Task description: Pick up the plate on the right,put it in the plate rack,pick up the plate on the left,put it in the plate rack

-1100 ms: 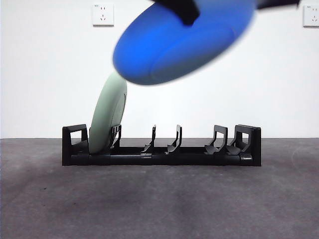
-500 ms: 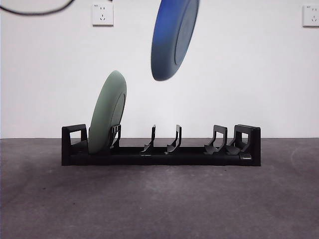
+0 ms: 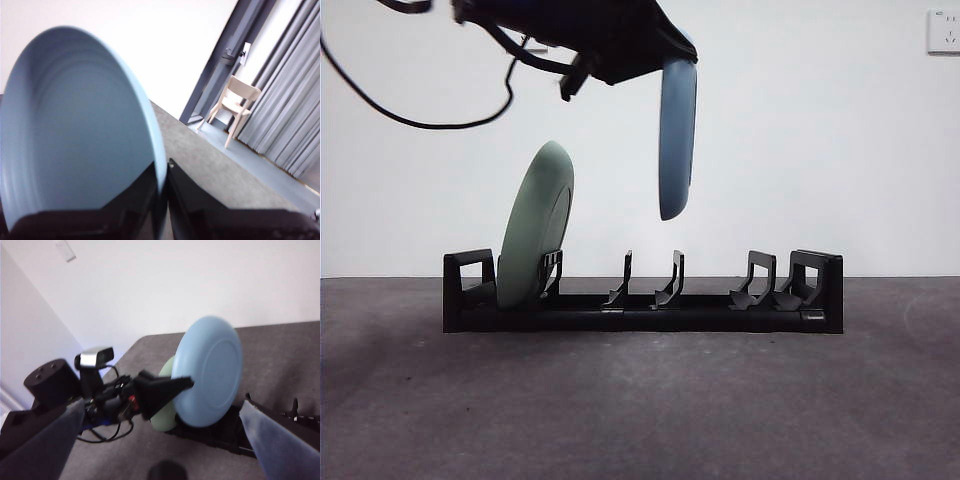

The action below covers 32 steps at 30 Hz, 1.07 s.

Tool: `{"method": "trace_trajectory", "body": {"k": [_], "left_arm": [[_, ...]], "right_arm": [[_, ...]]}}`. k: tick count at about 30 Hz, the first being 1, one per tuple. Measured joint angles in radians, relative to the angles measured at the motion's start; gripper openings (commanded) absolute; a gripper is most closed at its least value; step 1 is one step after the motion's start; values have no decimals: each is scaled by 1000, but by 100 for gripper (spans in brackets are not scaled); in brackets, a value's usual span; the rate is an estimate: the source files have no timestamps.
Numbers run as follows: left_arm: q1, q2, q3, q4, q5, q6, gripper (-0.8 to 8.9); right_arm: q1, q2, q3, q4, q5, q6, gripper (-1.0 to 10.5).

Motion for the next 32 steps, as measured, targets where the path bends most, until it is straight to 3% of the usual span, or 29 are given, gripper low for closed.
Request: {"method": "trace_trajectory", "body": {"k": [7, 15, 32], "left_arm": [[3, 12, 50, 2, -87, -13, -9], [14, 42, 50, -20, -94, -14, -9], [18, 113, 48, -87, -83, 3, -9]], "right_arm": [[0, 4, 0, -3, 0, 0, 562], [0, 5, 0, -3, 0, -8, 495], [0, 6, 0, -4, 0, -20, 495]]}}
